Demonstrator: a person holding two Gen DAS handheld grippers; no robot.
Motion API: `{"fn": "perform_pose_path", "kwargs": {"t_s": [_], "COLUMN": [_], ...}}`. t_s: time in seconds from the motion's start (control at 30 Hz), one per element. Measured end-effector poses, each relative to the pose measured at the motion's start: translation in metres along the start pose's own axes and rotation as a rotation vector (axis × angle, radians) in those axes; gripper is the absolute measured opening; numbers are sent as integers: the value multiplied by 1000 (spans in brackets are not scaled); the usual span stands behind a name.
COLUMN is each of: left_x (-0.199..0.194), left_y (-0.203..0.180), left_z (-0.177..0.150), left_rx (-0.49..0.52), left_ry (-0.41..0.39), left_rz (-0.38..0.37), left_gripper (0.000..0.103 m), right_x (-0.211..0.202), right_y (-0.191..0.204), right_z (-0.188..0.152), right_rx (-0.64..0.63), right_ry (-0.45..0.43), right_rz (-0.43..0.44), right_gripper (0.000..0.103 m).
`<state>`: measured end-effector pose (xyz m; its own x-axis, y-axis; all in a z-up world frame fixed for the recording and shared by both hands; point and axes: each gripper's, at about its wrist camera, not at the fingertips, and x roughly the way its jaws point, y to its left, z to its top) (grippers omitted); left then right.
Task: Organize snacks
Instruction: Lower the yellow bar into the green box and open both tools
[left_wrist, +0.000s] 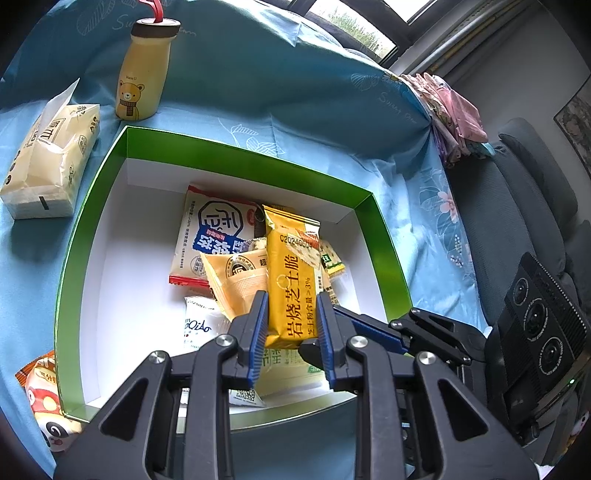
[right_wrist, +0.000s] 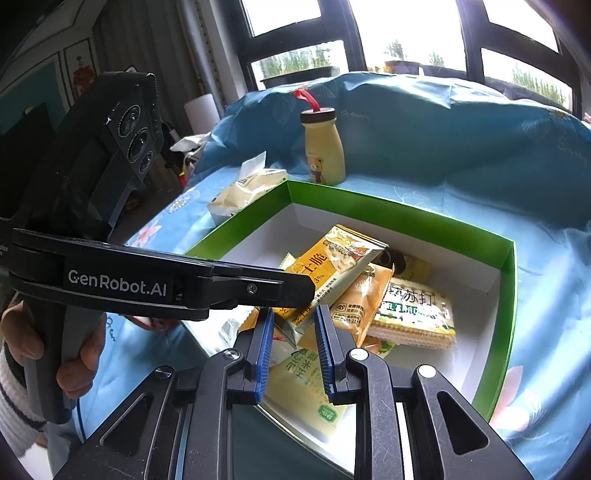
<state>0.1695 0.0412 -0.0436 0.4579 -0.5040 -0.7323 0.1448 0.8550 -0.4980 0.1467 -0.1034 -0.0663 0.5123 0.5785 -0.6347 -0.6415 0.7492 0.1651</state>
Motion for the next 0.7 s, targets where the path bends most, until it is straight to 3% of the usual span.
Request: {"fn": "perform_pose_path", "kwargs": {"t_s": [0.1, 0.17, 0.2, 0.23, 0.3, 0.37, 0.57, 0.7], "left_x": [0, -2, -3, -5, -11, -17, -41, -58], "left_y": [-2, -5, -8, -9, -11, -12, -21, -24], "left_z": [-1, -1, -2, -2, -3, -4, -14, -25], "left_rx": [7, 14, 19, 24, 32, 39, 85, 92], "left_ry": [-1, -7, -13, -23, -40, -53, -103, -139], "left_rz": [12, 23, 32, 41, 53, 70, 135, 160], "left_gripper": [34, 52, 66, 72, 73, 77, 85, 102], "right_x": [0, -1, -2, -2, -6, -12, -37, -52], "right_y": [-1, -1, -1, -1, 0, 3, 12, 25], "right_z": [1, 1, 1, 1, 1, 0, -2, -7], "right_rx": [6, 15, 20, 23, 27, 31, 50, 60], "right_ry": [3, 5, 6, 6, 2, -9, -54, -65], "right_rz": [-4, -8, -11, -14, -20, -28, -24, 9], "right_gripper": [25, 25, 25, 25, 27, 41, 58, 68]}}
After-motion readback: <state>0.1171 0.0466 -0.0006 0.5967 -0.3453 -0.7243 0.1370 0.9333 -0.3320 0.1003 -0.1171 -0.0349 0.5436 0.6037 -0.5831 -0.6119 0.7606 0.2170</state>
